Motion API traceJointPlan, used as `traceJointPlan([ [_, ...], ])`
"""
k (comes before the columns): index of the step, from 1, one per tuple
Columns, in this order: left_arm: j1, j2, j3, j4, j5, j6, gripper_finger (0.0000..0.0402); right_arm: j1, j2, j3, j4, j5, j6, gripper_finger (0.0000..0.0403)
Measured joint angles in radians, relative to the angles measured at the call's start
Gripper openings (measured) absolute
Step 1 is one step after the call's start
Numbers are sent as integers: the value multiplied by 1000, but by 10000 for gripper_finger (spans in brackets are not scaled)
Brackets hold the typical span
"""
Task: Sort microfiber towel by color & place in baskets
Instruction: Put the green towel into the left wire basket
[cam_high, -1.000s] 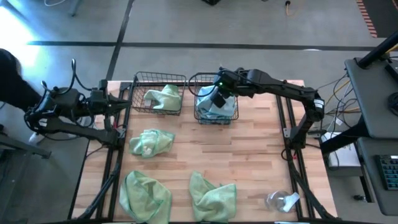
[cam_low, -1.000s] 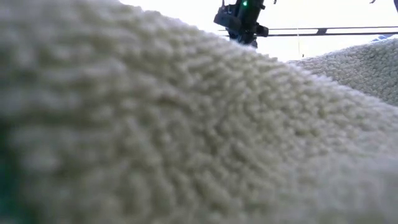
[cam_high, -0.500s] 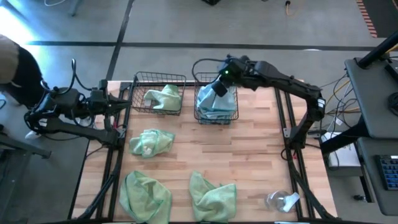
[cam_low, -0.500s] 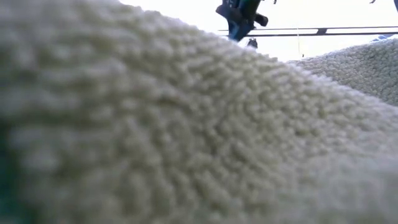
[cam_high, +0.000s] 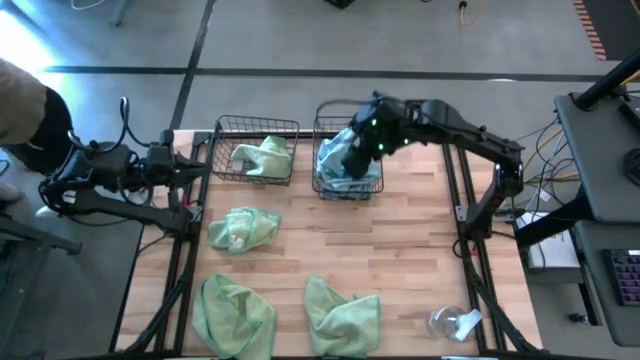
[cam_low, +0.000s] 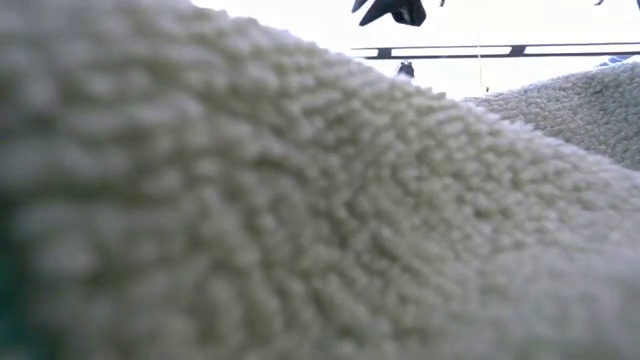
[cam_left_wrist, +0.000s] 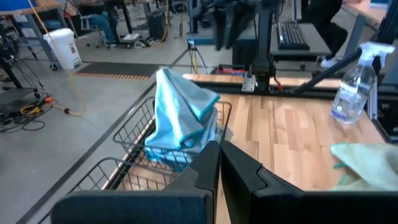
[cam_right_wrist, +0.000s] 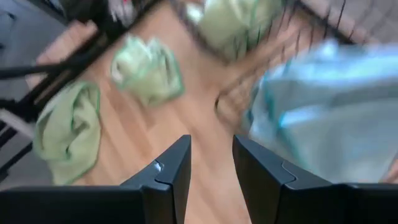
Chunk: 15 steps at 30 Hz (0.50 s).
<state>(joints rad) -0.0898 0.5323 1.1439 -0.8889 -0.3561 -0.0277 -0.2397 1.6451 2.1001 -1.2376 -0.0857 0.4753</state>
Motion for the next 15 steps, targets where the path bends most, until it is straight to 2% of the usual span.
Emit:
traceJointPlan([
  [4, 0, 0, 0, -33, 1, 0, 0, 79, 0, -41, -59, -6, 149, 113],
  [9, 0, 0, 0, -74, 7, 0, 0, 202, 12, -70, -66, -81, 352, 113],
  [15, 0, 0, 0, -88, 106, -16, 0, 340, 67, -75, -66, -80, 500, 109],
])
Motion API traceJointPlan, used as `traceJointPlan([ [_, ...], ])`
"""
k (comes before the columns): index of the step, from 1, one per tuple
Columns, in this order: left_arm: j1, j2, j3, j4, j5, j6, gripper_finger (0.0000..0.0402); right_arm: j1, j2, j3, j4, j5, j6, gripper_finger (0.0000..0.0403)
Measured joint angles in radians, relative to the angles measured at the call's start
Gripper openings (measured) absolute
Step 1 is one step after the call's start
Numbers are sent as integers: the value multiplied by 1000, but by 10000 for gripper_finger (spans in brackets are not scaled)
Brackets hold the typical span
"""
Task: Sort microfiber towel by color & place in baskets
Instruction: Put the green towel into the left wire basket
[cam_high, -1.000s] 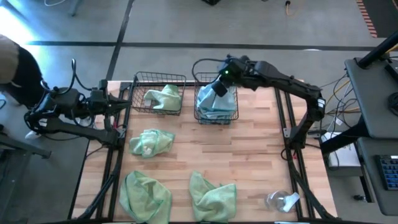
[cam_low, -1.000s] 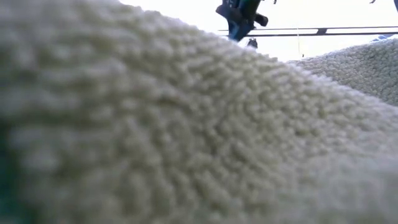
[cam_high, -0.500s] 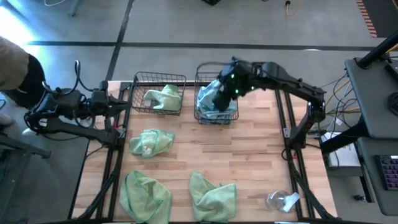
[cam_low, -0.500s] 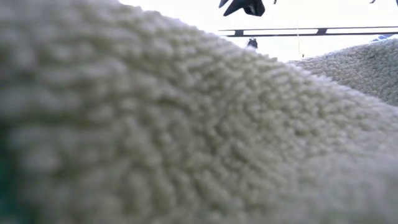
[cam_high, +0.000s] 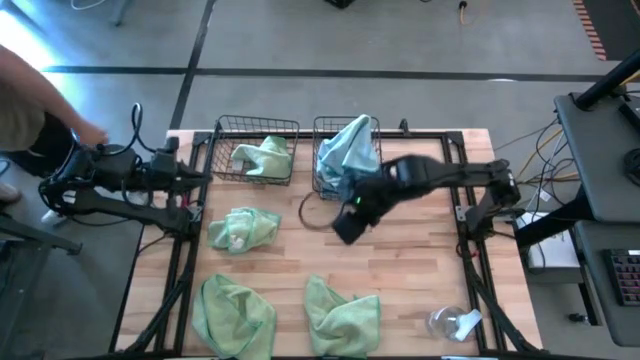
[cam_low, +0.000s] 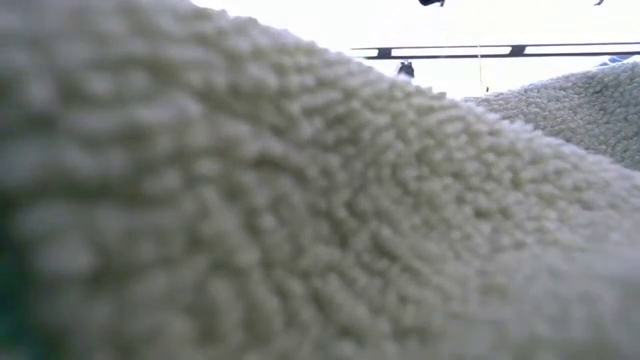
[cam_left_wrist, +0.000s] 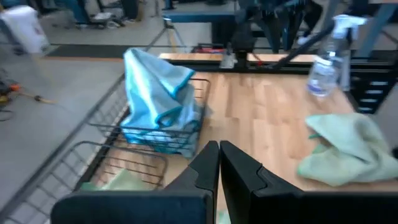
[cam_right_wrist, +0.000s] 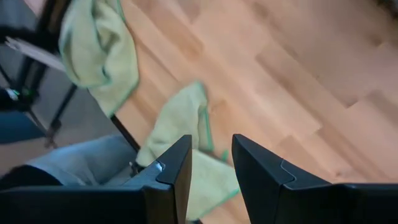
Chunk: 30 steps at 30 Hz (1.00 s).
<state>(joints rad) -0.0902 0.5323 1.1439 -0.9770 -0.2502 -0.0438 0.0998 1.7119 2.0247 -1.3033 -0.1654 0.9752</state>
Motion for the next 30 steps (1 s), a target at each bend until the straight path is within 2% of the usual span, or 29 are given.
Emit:
traceJointPlan([
  [4, 0, 0, 0, -8, 58, -54, 0, 69, 54, -1, 4, 0, 20, 111],
  [8, 0, 6, -2, -26, 192, -81, 0, 122, 97, -1, 3, 0, 20, 111],
  [11, 0, 13, -3, -18, 253, -107, 0, 158, 114, -1, 3, -14, 37, 111],
  [20, 0, 36, -4, -19, 306, -187, 0, 277, 130, -10, 3, -26, 211, 101],
  [30, -1, 26, -4, -19, 333, -205, 0, 357, 235, -4, 12, -47, 264, 101],
])
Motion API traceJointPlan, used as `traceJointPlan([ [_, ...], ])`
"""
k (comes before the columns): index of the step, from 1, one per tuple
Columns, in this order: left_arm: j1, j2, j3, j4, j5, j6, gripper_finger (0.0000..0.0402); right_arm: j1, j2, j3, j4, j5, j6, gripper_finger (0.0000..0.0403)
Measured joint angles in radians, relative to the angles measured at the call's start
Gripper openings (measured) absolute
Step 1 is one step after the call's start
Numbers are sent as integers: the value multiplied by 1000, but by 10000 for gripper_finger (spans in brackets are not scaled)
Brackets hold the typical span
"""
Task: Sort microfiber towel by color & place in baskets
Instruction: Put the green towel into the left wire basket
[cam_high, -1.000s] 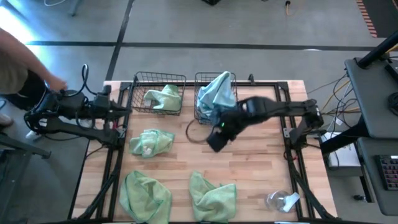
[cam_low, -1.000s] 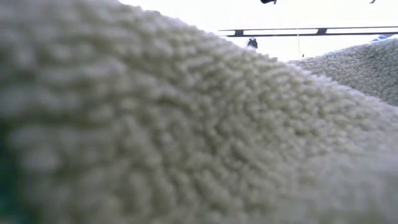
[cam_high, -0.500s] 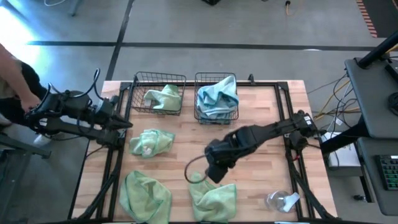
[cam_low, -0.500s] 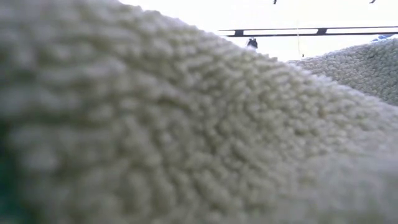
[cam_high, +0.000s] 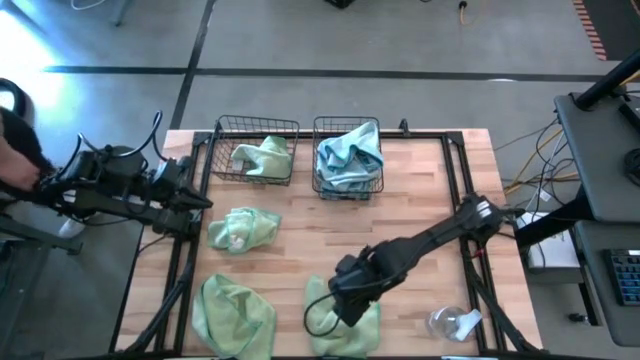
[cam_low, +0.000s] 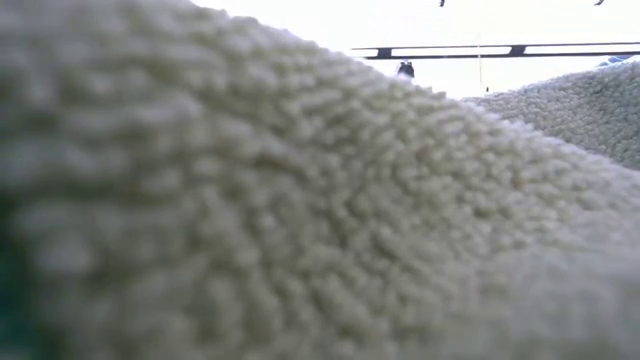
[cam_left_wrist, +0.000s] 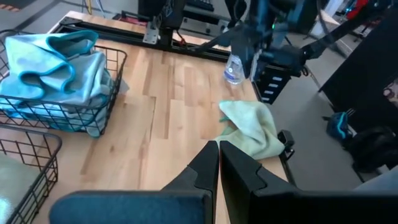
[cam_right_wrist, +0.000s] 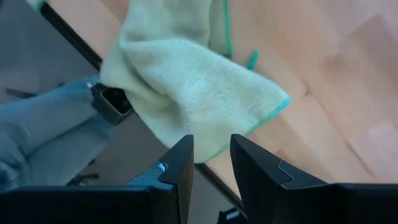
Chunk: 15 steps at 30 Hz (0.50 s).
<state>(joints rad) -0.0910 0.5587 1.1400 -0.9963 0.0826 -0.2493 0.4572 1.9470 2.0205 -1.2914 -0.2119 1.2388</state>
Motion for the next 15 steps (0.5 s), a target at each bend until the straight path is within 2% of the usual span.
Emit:
traceJointPlan([
  [8, 0, -2, 0, 0, 2, 1, 0, 37, 137, 25, 49, -139, -52, 106],
  [15, 0, -2, 0, -1, 2, 3, 0, 40, 218, 37, 49, -158, -106, 106],
])
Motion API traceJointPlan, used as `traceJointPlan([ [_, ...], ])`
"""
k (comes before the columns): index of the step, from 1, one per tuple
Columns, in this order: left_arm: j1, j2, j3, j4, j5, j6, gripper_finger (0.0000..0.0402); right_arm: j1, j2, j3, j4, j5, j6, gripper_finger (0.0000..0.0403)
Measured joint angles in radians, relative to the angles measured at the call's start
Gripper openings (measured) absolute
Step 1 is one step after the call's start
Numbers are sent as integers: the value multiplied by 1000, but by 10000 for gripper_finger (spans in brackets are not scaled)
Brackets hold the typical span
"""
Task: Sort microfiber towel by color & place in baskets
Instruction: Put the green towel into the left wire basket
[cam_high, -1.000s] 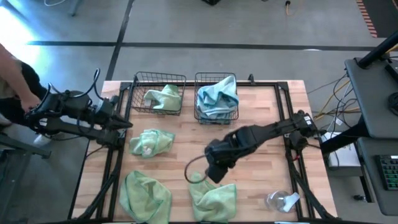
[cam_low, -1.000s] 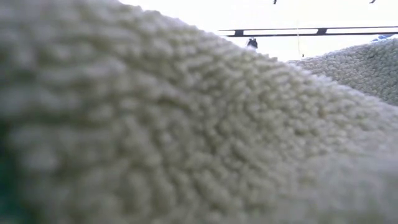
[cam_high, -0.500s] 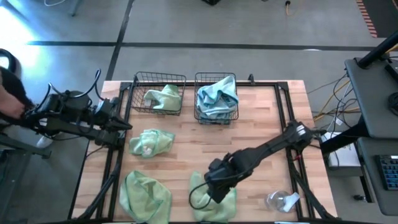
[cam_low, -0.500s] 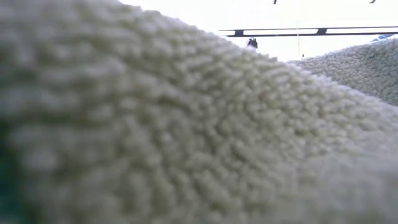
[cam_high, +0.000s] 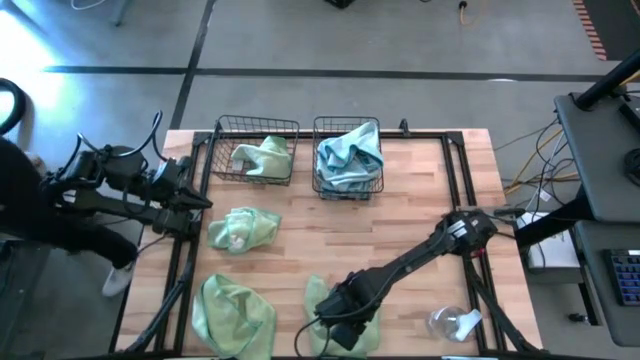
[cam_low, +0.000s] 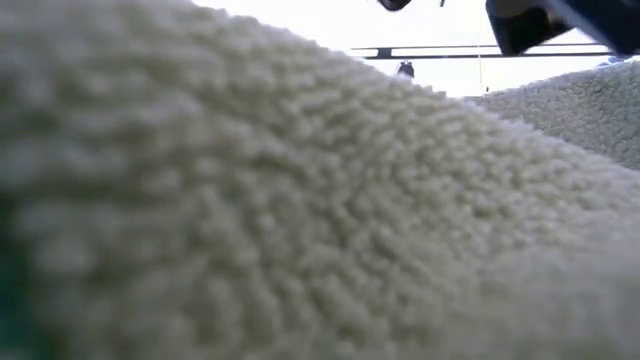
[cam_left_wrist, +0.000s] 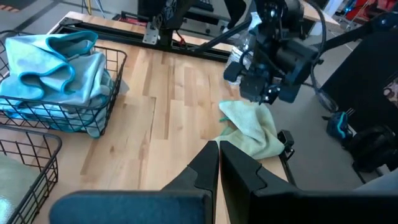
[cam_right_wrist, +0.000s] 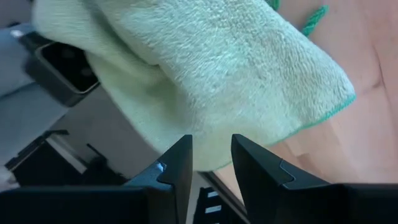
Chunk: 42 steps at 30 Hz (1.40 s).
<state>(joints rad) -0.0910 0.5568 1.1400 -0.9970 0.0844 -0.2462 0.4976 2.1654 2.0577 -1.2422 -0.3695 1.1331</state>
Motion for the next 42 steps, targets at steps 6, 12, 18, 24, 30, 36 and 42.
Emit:
traceJointPlan([
  [6, 0, 0, 0, -18, 4, 0, 0, -1, 20, 0, 15, -1, -32, 105],
  [12, 0, 0, 0, -25, 4, 1, 0, -15, 41, 0, 88, -7, -54, 114],
  [18, 0, 0, 0, -24, 4, -1, 0, -27, 84, 0, 157, -30, -85, 129],
  [24, 0, 0, 0, -24, 5, -2, 0, -32, 96, -2, 160, -27, -124, 140],
  [30, 0, 0, 0, -24, 4, -2, 0, -46, 96, -4, 161, -22, -145, 135],
  [36, 0, 0, 0, -24, 4, -3, 0, -52, 96, -4, 160, -21, -152, 101],
  [42, 0, 0, 0, -23, 4, -3, 0, -54, 96, -4, 160, -21, -176, 51],
])
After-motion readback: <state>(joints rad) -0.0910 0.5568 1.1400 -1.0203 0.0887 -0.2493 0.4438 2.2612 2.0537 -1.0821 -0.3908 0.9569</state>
